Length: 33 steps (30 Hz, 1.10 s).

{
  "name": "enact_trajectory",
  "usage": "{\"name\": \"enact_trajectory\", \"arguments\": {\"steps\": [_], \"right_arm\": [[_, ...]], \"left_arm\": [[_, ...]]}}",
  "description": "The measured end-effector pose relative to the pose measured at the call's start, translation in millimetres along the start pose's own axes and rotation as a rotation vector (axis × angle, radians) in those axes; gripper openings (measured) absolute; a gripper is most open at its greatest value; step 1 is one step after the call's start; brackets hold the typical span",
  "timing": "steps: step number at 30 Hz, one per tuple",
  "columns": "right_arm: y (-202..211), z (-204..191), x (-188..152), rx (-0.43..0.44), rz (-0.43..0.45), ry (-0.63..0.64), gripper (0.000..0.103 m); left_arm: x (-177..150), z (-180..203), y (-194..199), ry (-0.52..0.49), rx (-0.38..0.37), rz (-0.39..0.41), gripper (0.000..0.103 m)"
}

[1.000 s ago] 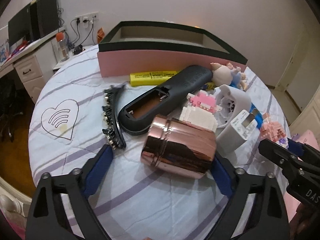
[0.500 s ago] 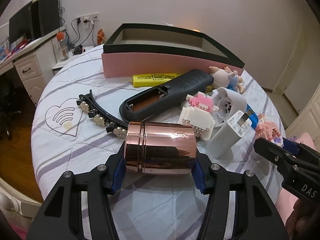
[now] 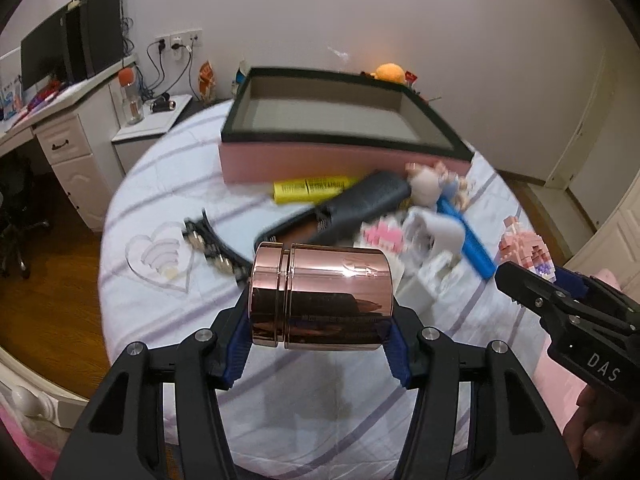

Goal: Organize rigid objects
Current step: 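Carry the canister and block toy into the pink box and release both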

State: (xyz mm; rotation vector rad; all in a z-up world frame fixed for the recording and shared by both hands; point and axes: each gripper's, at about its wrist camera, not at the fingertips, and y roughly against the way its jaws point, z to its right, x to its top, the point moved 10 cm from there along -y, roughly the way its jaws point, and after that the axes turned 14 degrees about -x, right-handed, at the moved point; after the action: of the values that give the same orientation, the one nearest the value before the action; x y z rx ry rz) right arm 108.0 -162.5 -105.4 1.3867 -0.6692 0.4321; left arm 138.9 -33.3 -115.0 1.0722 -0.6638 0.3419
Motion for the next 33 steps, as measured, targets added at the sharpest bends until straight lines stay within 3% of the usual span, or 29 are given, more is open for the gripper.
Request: {"name": "enact_trajectory", "arguments": {"steps": [9,18,33], "right_arm": [[11,-3,67,0.016,0.048,0.017,0.057],[-28,-14,135,0.060,0.051,0.046,0.057],[-136,-22,181,0.060,-0.078,0.068,0.057]], "left_arm": [[82,4,15,-0.019,0.004,0.056,0.057],[160,-14,-31,-0.028,0.017,0.054,0.057],[195,-48,-137,-0.006,0.038,-0.080,0.057]]}}
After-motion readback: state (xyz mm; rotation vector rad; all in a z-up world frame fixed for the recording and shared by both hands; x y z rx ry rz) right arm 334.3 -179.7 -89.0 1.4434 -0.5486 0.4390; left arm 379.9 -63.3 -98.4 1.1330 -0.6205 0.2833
